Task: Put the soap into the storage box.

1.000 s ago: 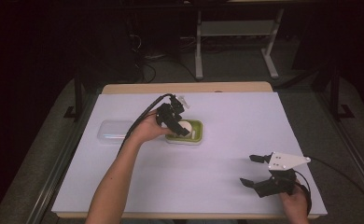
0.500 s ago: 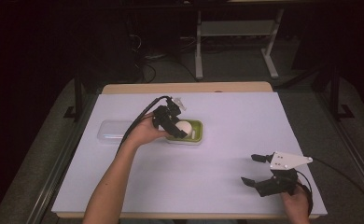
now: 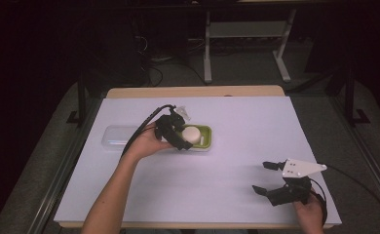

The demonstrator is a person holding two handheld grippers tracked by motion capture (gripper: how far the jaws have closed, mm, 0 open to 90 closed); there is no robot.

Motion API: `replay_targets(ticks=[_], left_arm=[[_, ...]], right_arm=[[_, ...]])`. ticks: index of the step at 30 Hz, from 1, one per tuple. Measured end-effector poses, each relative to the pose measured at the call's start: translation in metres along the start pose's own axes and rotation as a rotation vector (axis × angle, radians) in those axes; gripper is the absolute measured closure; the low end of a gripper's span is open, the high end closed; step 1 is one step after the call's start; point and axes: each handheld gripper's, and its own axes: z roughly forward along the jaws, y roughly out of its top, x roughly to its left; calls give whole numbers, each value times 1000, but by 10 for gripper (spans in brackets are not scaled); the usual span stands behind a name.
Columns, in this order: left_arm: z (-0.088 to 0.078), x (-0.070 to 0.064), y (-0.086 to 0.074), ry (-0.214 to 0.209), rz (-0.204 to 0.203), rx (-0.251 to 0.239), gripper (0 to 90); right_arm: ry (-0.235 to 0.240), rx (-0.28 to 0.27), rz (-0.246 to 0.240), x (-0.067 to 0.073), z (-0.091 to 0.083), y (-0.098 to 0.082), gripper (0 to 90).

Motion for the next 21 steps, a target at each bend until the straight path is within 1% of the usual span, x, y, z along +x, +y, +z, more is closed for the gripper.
replay_targets(ticks=[3,5,6,7,9,10,12,14,16,20,21], left_arm=[[-4,-3,-7,3,-9,-13,213],[-6,-3,-11,5,-11,-8,208],[-7,-3,-12,4,-15,-8,208],[-8,-4,-15,-2,-28,-18,211],[-9,-5,-19,-5,-21,-3,214],[-9,-7,-20,-4,-27,-8,212],[-10,-9,-24,1,-26,-13,208],[-11,-10,-27,2,-37,-26,199],[-12,-11,-31,2,-30,-17,197],[-15,-13,-37,5,-24,-22,190],[-15,-14,-39,6,-29,-24,189]], right_arm=[[1,5,-4,1,1,1,130],[3,13,-13,2,2,2,131],[3,13,-13,2,2,2,131],[3,12,-14,2,3,2,131],[3,15,-16,2,2,3,131],[1,15,-19,3,2,3,131],[0,16,-18,3,2,3,131],[4,18,-16,3,2,3,131],[3,20,-19,3,3,3,131],[5,27,-20,3,5,3,131],[5,27,-21,3,5,3,131]])
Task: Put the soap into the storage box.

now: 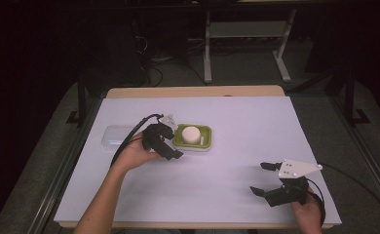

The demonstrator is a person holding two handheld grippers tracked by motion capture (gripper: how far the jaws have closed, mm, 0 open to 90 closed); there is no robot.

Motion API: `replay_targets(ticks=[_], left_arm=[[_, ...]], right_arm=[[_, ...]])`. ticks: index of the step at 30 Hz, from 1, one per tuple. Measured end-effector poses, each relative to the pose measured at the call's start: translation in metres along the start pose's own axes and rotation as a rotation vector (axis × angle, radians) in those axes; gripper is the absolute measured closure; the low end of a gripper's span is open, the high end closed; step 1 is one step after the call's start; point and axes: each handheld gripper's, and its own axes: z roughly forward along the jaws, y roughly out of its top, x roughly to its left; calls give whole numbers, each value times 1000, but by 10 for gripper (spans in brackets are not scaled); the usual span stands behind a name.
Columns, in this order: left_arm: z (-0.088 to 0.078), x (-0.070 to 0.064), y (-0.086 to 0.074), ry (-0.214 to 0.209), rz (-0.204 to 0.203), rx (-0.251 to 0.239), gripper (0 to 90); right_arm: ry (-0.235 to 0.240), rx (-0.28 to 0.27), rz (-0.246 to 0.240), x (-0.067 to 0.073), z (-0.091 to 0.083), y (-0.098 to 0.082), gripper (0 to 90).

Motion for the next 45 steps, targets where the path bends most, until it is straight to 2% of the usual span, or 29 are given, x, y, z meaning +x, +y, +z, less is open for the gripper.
replay_targets(ticks=[1,7,8,12,17,25,32,35,45], left_arm=[[0,-1,-2,1,-9,-7,184],[-3,-7,-7,4,16,14,160],[-4,-9,-8,6,8,4,156],[-7,-11,-13,15,24,6,150],[-6,-13,-24,18,7,6,144],[-10,-19,-38,17,10,8,144],[-15,-26,-50,21,3,-20,144],[-17,-29,-54,26,14,-30,144],[-22,-39,-66,38,19,-43,142]], right_arm=[[-1,1,-1,0,0,0,131],[-18,1,3,0,-1,1,131],[-17,5,9,0,-1,1,131],[-19,4,4,-1,-1,0,131],[-22,3,8,-2,-2,0,131],[-24,9,12,-2,-1,0,131],[-27,17,10,-2,1,0,131],[-26,21,16,-3,2,-1,131],[-29,26,20,-3,2,-2,131]])
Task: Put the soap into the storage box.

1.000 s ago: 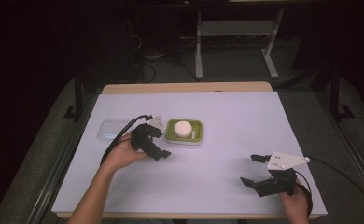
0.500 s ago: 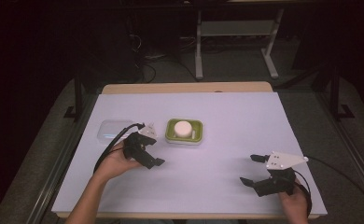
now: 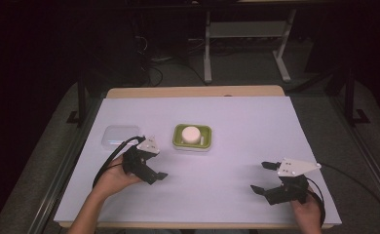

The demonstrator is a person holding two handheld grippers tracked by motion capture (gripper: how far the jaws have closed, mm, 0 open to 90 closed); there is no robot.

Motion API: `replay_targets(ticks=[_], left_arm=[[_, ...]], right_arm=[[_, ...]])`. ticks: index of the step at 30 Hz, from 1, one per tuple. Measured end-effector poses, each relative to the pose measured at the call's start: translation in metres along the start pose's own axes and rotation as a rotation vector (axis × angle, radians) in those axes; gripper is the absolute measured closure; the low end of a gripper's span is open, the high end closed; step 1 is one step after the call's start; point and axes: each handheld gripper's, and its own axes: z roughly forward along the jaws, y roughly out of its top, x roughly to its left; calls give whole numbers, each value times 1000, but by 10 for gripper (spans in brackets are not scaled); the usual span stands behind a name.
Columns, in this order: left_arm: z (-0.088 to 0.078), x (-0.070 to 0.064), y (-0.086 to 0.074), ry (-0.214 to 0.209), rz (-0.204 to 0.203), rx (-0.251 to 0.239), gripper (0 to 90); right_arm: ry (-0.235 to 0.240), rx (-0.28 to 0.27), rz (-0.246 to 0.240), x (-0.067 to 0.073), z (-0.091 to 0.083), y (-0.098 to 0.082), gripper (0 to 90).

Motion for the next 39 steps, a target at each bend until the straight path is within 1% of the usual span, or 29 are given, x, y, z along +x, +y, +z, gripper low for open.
replay_targets(ticks=[1,3,6,7,9,10,11,12,14,19,20,23,29,31,32,34,36,38,39], left_arm=[[-1,-1,-2,1,3,3,142],[-1,-2,-6,0,-6,-2,142],[-4,-3,-10,2,-7,-3,141],[-4,-4,-12,5,-15,-11,141],[-6,-5,-14,7,-6,-7,140],[-7,-7,-15,10,-12,-12,140],[-8,-7,-17,13,-8,-11,140],[-8,-8,-18,10,-16,-12,140],[-9,-9,-20,14,-15,-12,140],[-10,-12,-27,20,-26,-20,139],[-10,-13,-28,19,-22,-14,139],[-11,-15,-33,21,-25,-17,139],[-12,-20,-41,22,-33,-23,139],[-13,-21,-45,23,-35,-18,139],[-13,-22,-47,24,-46,-26,139],[-14,-23,-51,27,-49,-26,139],[-14,-25,-55,28,-57,-40,139],[-15,-27,-60,36,-66,-45,139],[-15,-28,-63,42,-77,-51,139]], right_arm=[[0,2,-1,0,0,0,131],[-1,7,0,0,0,-1,131],[-1,2,1,-1,0,-1,131],[-3,1,3,-1,0,-2,131],[-2,2,7,-1,0,-2,131],[-2,2,7,-1,0,-2,131],[-2,2,8,-1,0,-2,131],[-3,2,6,-1,0,-2,131],[-3,3,6,-1,0,-2,131],[0,-2,16,-2,-1,-2,131],[-3,-3,14,-2,-1,-2,131],[-3,2,18,-1,-1,-3,131],[-5,3,9,-1,-1,-3,131],[-6,4,8,-1,-1,-3,131],[-6,5,10,-1,-2,-3,131],[-6,8,11,-1,-2,-3,131],[-8,7,12,-1,-2,-4,131],[-8,8,12,-1,-2,-4,131],[-8,8,11,-2,-2,-4,131]])
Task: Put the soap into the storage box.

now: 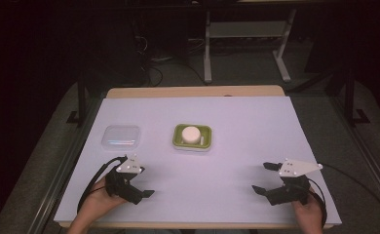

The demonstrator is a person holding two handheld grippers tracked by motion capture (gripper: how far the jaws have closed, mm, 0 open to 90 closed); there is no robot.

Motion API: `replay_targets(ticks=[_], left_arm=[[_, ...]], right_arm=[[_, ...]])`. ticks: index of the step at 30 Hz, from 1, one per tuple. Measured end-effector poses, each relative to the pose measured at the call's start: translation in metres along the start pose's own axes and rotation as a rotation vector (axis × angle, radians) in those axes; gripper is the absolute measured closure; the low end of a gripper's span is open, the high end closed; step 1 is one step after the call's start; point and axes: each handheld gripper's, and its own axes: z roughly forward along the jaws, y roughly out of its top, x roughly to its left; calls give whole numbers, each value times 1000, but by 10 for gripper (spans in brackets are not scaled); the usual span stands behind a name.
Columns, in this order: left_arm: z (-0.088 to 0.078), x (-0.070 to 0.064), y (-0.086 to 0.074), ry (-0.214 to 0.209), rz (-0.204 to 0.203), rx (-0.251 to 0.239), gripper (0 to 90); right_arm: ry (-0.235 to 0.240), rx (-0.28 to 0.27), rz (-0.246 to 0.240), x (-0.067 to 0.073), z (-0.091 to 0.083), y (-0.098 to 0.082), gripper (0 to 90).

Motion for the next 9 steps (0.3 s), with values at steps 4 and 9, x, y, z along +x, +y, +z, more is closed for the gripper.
replay_targets(ticks=[4,9], left_arm=[[1,-4,-13,24,-18,-7,139],[2,-11,-25,45,-12,-23,139]], right_arm=[[3,3,0,1,1,0,131],[20,7,-14,6,3,1,131]])
